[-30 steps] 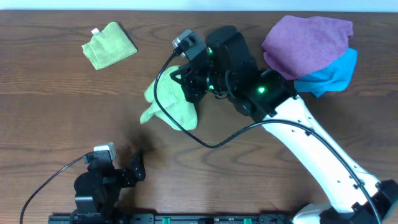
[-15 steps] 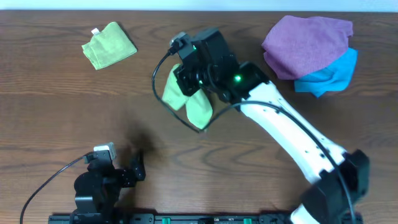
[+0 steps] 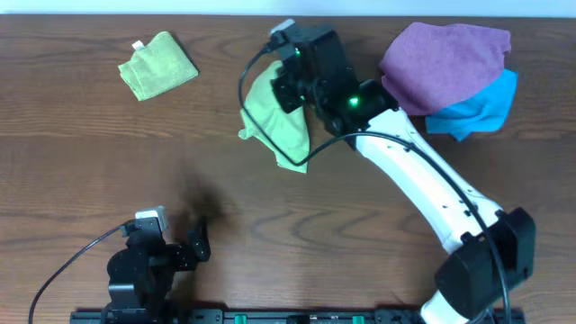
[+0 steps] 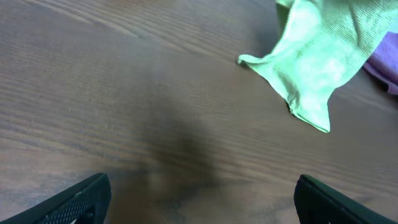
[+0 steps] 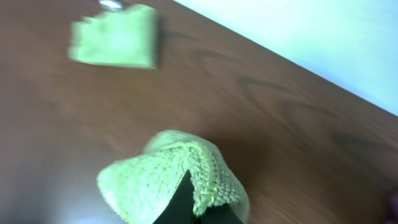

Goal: Fold the cloth

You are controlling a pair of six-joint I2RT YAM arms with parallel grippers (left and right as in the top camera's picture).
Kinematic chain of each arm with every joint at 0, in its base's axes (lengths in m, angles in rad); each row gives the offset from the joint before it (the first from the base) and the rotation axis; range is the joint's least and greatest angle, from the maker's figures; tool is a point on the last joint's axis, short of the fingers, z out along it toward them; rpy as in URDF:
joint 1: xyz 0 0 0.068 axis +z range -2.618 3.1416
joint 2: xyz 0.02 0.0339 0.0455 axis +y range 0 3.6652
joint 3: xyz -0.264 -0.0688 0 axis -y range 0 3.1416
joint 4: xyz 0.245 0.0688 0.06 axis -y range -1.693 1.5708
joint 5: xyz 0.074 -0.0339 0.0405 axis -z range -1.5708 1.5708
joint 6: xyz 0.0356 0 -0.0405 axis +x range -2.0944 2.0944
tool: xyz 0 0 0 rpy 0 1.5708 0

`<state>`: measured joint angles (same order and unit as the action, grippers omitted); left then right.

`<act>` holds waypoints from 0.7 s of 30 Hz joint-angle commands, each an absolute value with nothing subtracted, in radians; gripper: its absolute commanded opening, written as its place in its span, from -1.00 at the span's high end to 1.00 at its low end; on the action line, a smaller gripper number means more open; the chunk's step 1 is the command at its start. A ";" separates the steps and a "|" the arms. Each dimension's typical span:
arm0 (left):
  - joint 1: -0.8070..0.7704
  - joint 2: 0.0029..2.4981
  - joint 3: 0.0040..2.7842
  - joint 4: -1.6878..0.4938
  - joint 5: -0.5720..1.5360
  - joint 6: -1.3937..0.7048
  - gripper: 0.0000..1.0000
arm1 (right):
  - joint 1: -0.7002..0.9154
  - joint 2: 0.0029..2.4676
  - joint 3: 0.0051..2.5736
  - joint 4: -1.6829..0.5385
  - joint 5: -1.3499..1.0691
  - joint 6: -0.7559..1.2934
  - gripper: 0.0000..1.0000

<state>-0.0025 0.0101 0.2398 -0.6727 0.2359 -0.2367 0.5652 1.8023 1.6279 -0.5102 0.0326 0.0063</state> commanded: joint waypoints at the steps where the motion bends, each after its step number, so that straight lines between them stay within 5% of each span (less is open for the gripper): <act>1: -0.006 0.004 0.237 -0.668 0.224 -0.244 -0.90 | 0.509 1.814 1.640 -0.544 0.249 -0.010 0.97; 3: -0.006 0.004 0.237 -0.669 0.225 -0.244 -0.91 | 0.474 1.814 1.640 -0.570 0.279 -0.009 0.92; 4: -0.007 0.004 0.237 -0.669 0.225 -0.244 -0.91 | 0.453 1.814 1.640 -0.580 0.292 -0.008 0.54; 5: -0.006 0.004 0.237 -0.669 0.225 -0.244 -0.91 | 0.431 1.814 1.640 -0.587 0.308 -0.005 -0.05; 7: -0.006 0.004 0.237 -0.669 0.225 -0.244 -0.90 | 0.399 1.814 1.640 -0.595 0.326 0.007 -0.54; 10: -0.006 0.004 0.237 -0.669 0.225 -0.244 -0.91 | 0.383 1.809 1.641 -0.604 0.262 0.006 -0.65; 21: -0.006 0.004 0.237 -0.669 0.225 -0.244 -0.90 | 0.498 1.898 1.641 -0.626 -0.155 0.112 -0.51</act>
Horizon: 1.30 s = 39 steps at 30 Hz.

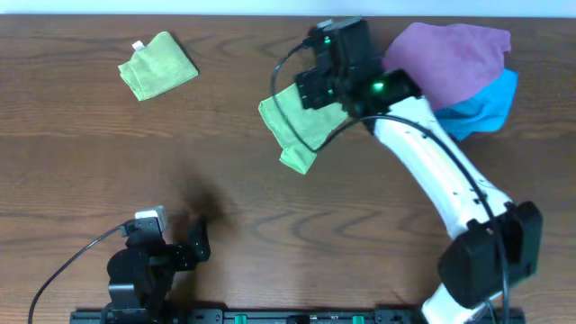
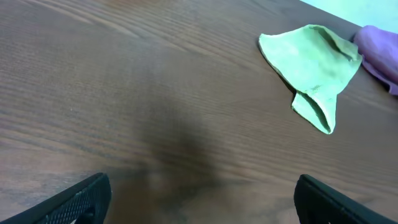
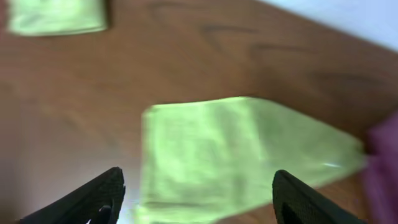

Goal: Fold the cloth

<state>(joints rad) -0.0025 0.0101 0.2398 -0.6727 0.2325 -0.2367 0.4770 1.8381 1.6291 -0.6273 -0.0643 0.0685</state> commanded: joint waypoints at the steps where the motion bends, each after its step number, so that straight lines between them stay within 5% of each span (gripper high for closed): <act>1: -0.007 0.004 0.237 -0.669 0.225 -0.244 -0.91 | 0.513 1.937 1.641 -0.607 -0.178 0.112 -0.50; 9: -0.006 0.004 0.237 -0.665 0.237 -0.247 -0.90 | 0.553 2.066 1.642 -0.559 -0.188 0.088 -0.48; 24: -0.006 0.004 0.237 -0.631 0.271 -0.405 -0.91 | 0.573 2.075 1.642 -0.886 0.106 -0.241 -0.43; 39: -0.006 0.004 0.237 -0.630 0.270 -0.405 -0.91 | 0.694 2.101 1.640 -0.895 0.163 -0.271 -0.37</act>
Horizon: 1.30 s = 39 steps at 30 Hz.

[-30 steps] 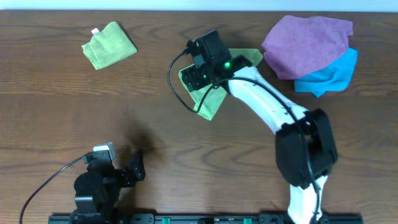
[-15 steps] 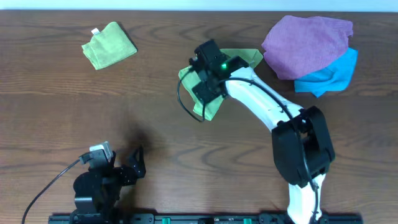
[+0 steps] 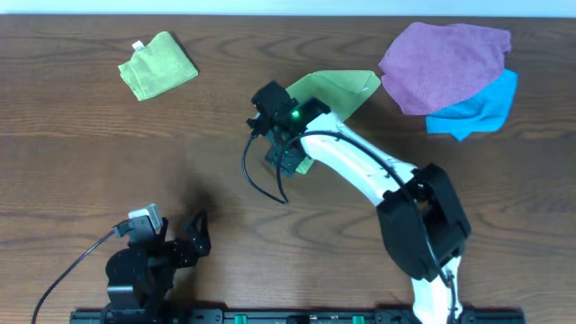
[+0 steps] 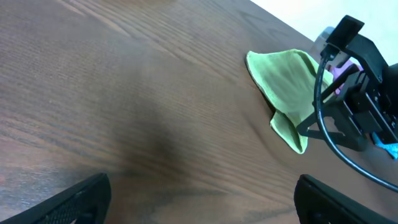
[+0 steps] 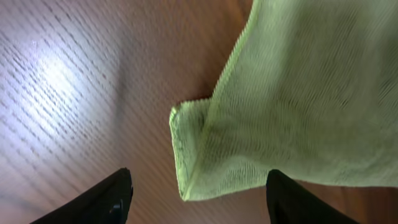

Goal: Fold the cloth

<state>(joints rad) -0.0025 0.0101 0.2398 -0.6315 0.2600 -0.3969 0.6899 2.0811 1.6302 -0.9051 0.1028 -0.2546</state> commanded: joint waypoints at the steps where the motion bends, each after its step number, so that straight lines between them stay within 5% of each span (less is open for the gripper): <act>1: -0.007 0.004 0.237 -0.630 0.270 -0.404 -0.90 | 0.693 2.114 1.640 -0.889 0.185 -0.271 -0.36; 39: -0.007 0.004 0.237 -0.631 0.271 -0.404 -0.90 | 0.687 2.299 1.643 -0.284 0.237 -0.146 -0.16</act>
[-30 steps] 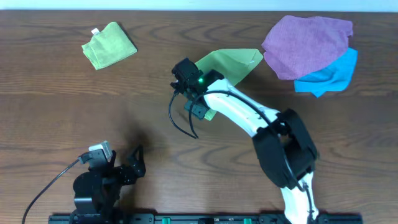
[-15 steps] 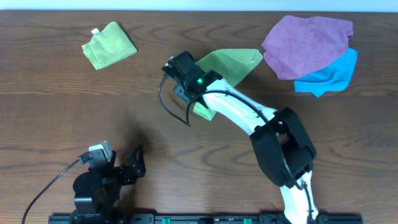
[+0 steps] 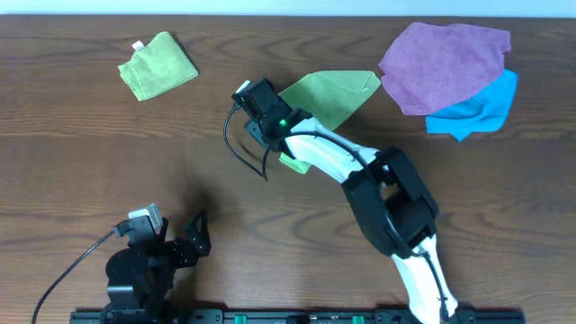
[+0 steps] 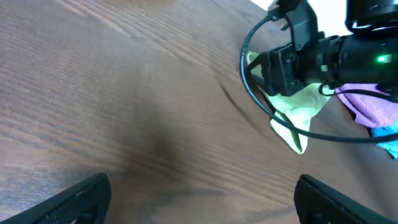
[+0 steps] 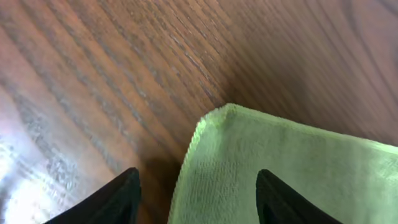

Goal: Fold the cloth

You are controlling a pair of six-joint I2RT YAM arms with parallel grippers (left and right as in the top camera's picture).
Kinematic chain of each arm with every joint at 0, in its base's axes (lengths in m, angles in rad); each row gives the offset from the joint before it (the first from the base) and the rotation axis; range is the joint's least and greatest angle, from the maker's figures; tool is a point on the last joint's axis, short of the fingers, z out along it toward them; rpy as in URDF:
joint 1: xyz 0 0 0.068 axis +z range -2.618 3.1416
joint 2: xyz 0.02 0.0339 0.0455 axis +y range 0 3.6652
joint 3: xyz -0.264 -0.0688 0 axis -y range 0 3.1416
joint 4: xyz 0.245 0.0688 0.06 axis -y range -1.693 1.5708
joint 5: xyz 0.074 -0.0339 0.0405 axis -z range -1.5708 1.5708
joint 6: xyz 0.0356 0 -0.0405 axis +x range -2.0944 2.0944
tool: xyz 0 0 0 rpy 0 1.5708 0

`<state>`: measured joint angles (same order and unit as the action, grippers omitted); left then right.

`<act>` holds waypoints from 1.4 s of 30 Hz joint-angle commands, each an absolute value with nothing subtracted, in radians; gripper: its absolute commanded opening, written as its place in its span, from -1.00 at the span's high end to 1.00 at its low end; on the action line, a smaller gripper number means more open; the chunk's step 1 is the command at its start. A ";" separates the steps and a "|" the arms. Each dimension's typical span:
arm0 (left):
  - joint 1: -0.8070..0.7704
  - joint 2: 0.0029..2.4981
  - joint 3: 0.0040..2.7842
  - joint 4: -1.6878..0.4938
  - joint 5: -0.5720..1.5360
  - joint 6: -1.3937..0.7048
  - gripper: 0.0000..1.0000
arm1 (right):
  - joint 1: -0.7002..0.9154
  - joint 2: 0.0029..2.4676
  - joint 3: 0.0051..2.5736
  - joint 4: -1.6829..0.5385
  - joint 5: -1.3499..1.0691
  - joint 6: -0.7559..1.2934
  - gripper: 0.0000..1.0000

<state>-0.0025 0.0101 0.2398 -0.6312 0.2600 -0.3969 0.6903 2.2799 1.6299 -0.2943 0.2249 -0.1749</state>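
Observation:
A light green cloth (image 3: 331,94) lies loosely spread at the table's middle back, one narrow end doubled under at its front left. My right gripper (image 3: 260,115) stands open low over the cloth's left corner (image 5: 273,168). That corner lies between the dark fingertips (image 5: 115,196), which do not pinch it. My left gripper (image 3: 193,239) rests open near the front left edge with bare wood between its fingers (image 4: 82,198). From there the cloth (image 4: 293,116) shows far ahead, partly behind the right arm.
A folded green cloth (image 3: 158,65) with a white tag lies at the back left. A purple cloth (image 3: 445,52) lies over a blue cloth (image 3: 481,103) at the back right, just beside the green cloth's right tip. A black cable loops off the right wrist.
My right gripper has shifted from the cloth's doubled-under front-left end back and to the left, to its left corner. It is still open. The cloth and left arm are unchanged.
My right gripper first held the green cloth bunched above the table's middle. Then it was open and the cloth lay on the wood. Later the cloth lay further spread toward the purple one, with the gripper open at its front-left end, and now at its left corner.

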 commanded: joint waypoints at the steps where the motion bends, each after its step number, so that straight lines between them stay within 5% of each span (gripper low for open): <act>1: -0.007 0.004 0.237 -0.631 0.271 -0.404 -0.90 | 0.687 2.303 1.643 -0.278 0.236 -0.146 -0.15; 19: -0.006 0.004 0.237 -0.631 0.271 -0.404 -0.91 | 0.622 2.368 1.643 -0.138 0.236 -0.134 0.08; 22: -0.007 0.004 0.237 -0.631 0.270 -0.404 -0.91 | 0.618 2.374 1.643 -0.128 0.229 -0.134 0.28; 25: -0.007 0.004 0.237 -0.631 0.270 -0.403 -0.91 | 0.619 2.375 1.643 -0.125 0.220 -0.117 0.92; 26: -0.007 0.004 0.237 -0.631 0.270 -0.401 -0.90 | 0.620 2.375 1.643 -0.113 0.221 -0.107 0.97; 33: -0.006 0.004 0.237 -0.630 0.252 -0.396 -0.90 | 0.628 2.349 1.732 -0.157 0.320 -0.101 0.98; 42: -0.006 0.004 0.237 -0.596 0.197 -0.397 -0.91 | 0.626 2.191 1.813 -0.594 0.326 -0.034 0.98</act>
<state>-0.0025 0.0101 0.2398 -0.6178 0.2424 -0.3965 0.6231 2.2807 1.7874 -0.5461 0.3077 -0.0933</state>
